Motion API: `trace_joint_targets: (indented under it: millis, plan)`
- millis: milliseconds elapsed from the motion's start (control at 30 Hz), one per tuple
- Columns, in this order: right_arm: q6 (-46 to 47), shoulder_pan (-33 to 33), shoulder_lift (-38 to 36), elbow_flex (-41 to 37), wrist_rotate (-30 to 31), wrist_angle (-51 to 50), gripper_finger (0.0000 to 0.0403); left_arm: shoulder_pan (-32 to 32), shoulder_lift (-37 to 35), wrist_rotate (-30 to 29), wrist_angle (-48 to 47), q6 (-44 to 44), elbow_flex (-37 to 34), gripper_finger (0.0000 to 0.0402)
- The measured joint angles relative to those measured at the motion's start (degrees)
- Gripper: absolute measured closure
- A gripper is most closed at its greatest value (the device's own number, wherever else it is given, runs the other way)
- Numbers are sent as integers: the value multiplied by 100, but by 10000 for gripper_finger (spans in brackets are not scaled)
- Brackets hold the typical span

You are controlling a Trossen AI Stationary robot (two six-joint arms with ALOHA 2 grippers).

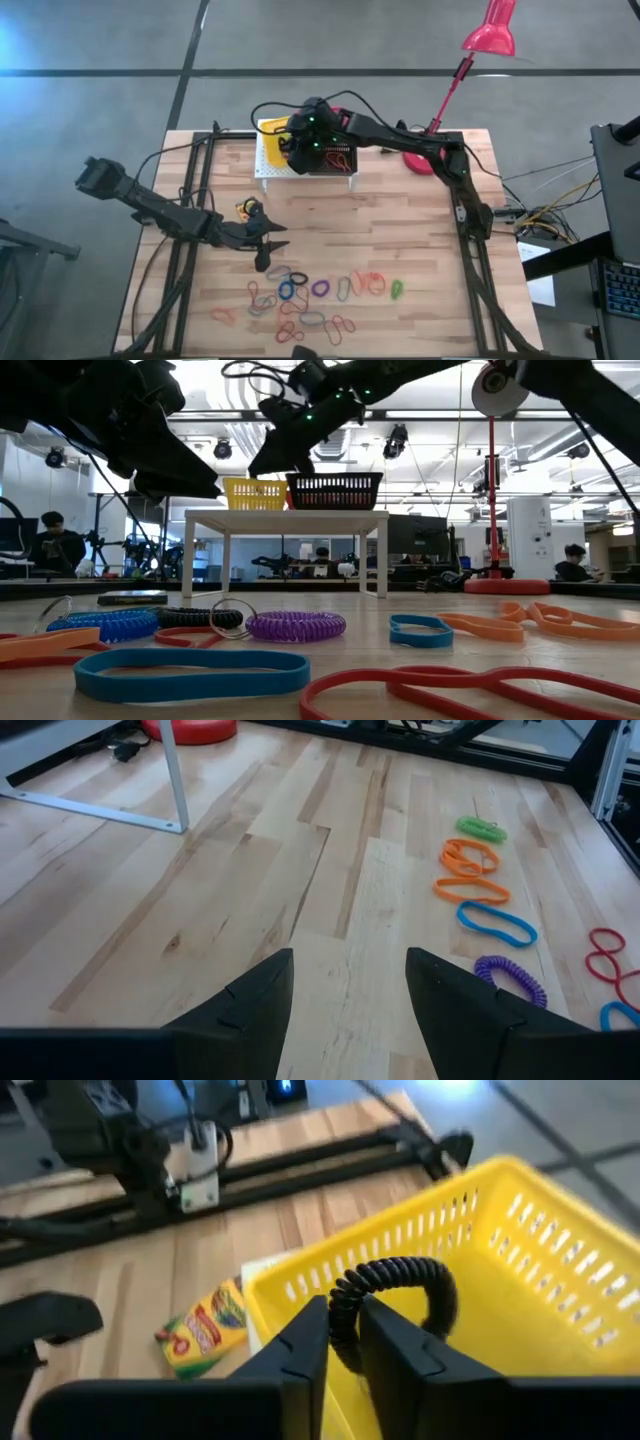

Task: Pick & Place Office Desk Supplies
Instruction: Put the black spring keychain into the yellow bin on the shelf, then put the green spring keychain into the yellow bin on the shelf

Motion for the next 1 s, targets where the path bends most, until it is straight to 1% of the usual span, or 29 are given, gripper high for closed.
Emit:
trace_joint_targets:
  millis: [167,267,433,533,667,800,900,1000]
  plan:
    - [1,-14,199,430,49,-559,276,0,0,0,0,-2,-1,204]
    - [-1,-3,73,481,294,-747,255,0,0,0,2,-2,1,204]
    - [-178,156,-388,586,511,-1476,248,0,0,0,6,-22,1,204]
    - [-360,455,-731,415,897,-1955,255,0,0,2,7,-61,1,204]
    - [-495,1072,-1252,-161,1861,-2315,271,0,0,4,4,-136,1,204]
    - [-416,1778,-1902,-1137,2815,-2216,289,0,0,4,4,-151,1,204]
    - [-1,2283,-2384,-2020,3178,-1989,301,0,0,4,4,-151,1,204]
    - [575,2787,-2863,-2916,3194,-1614,311,0,0,4,4,-149,1,204]
